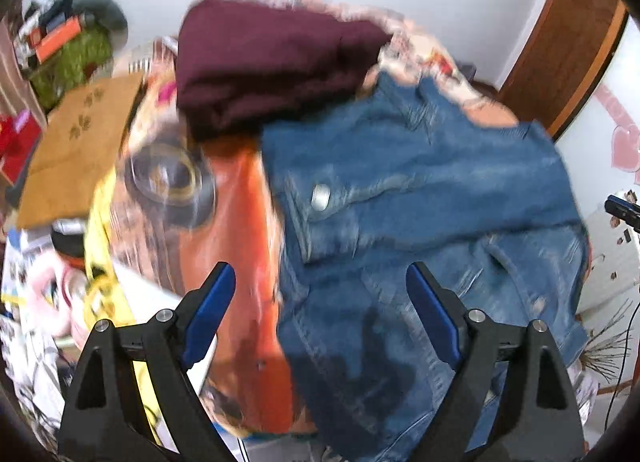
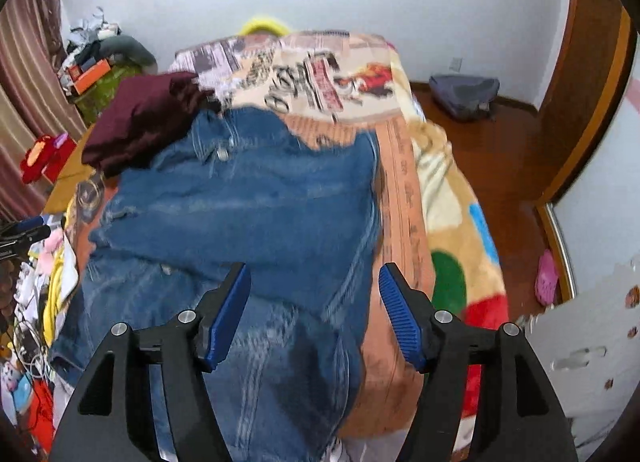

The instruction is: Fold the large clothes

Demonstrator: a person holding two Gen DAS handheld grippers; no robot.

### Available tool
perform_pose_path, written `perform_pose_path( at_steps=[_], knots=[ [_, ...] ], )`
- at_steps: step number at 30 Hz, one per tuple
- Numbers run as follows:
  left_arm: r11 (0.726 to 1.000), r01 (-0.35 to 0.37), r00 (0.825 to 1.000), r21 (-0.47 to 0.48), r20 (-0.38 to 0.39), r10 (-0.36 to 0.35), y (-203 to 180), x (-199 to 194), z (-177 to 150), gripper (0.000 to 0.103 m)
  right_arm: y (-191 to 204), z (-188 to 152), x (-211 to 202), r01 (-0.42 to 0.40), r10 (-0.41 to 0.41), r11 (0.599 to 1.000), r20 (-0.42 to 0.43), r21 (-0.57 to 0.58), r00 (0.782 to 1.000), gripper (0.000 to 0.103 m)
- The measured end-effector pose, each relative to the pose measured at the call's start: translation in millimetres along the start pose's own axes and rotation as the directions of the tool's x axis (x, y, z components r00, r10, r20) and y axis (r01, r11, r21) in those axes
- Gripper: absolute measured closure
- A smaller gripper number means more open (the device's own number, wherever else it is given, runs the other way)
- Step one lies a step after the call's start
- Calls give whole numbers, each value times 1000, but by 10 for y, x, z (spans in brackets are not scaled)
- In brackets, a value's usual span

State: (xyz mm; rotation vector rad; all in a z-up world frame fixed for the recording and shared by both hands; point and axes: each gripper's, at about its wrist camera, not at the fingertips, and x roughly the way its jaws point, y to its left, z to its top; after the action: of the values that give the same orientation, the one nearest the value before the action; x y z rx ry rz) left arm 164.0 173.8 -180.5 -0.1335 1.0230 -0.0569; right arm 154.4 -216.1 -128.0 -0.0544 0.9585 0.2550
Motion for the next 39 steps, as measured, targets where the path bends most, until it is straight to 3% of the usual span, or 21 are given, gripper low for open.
perform_pose_path(
  at_steps=[5,9,11,13,16,18,20,21,22,23,24,26,29,33,36,39],
  knots=[
    [994,55,987,-97,-143,-68,195,453,-342,16,-148,-283,207,-28,35,996,-80,90,996,40],
    [979,107,966,-172,-217,-144,285,681,-554,16,-246,-487,376,-52,73,987,-134,154,988,40],
    [969,137,959,-204,-216,-181,304,733,-646,16,-274,-584,488,-70,100,981,-166,180,981,40],
    [938,189,947,-289,-200,-252,387,788,-742,16,-290,-671,572,-98,137,972,-180,213,974,40],
    [888,265,922,-376,-169,-347,476,812,-826,16,-251,-735,559,-110,141,972,-140,209,980,38],
    [891,284,920,-353,-163,-358,412,760,-843,19,-215,-751,528,-136,162,970,-120,201,979,46],
    [904,320,914,-282,-160,-373,254,662,-846,26,-182,-747,495,-173,197,963,-102,209,975,73],
    [910,335,914,-243,-151,-377,173,601,-847,31,-172,-742,484,-182,207,959,-98,217,973,81],
    [914,341,916,-220,-142,-376,125,563,-840,45,-159,-720,457,-195,219,954,-88,227,972,90],
    [917,348,916,-198,-136,-377,69,519,-830,58,-149,-699,442,-215,239,948,-79,233,968,94],
    [923,344,921,-175,-127,-367,0,465,-800,65,-140,-667,423,-233,255,943,-66,237,965,95],
    [932,328,932,-152,-108,-346,-76,397,-714,97,-75,-556,348,-264,279,939,-40,220,959,96],
    [920,361,928,-154,-42,-371,-105,202,-515,99,40,-349,194,-296,299,941,6,164,954,97],
    [925,360,933,-124,76,-353,-104,-115,-151,99,124,55,-33,-339,330,934,94,115,939,97],
    [943,309,942,-122,173,-287,4,-305,104,99,63,285,-116,-308,288,946,171,104,942,98],
    [966,221,962,-132,192,-194,120,-212,238,99,-74,473,46,-289,260,945,186,152,948,98]
  ],
)
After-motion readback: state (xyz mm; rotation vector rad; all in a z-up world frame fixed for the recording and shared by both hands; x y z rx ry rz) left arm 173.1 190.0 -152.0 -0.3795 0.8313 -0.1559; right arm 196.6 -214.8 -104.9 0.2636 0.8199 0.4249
